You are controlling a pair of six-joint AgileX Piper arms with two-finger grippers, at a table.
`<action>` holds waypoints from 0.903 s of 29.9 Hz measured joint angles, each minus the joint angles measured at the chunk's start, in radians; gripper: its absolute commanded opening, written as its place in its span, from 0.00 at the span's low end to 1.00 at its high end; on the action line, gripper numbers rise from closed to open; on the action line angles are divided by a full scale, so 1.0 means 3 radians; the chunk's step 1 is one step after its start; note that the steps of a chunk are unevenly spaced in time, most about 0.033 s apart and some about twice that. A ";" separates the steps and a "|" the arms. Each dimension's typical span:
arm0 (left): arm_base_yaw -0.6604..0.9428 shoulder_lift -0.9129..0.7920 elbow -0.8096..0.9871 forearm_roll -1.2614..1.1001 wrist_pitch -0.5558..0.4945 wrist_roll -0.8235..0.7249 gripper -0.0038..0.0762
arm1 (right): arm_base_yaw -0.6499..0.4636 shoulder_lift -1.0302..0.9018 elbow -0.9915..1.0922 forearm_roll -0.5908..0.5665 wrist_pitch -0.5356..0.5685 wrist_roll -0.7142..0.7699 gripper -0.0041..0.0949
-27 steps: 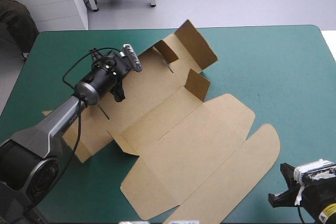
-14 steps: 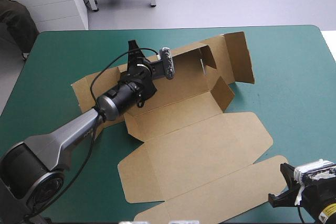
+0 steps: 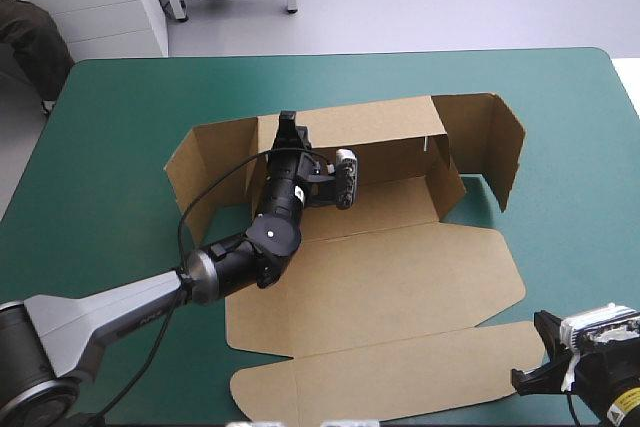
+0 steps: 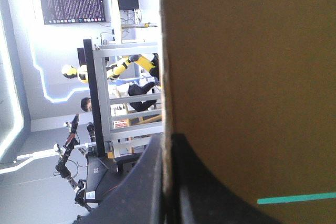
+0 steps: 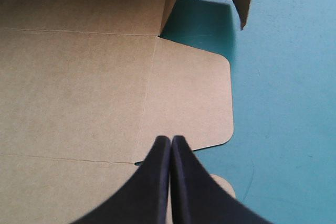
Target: Fold the box
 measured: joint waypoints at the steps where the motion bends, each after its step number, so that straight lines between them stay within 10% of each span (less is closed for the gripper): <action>1: -0.0014 -0.0021 0.0068 0.0048 0.0000 -0.0057 0.04 | 0.0000 0.0000 0.0000 0.0000 0.0000 0.0000 0.02; 27: -0.0038 -0.0487 0.0463 0.0226 -0.0549 -0.0214 0.04 | 0.0000 0.0000 0.0004 0.0000 -0.0003 0.0000 0.02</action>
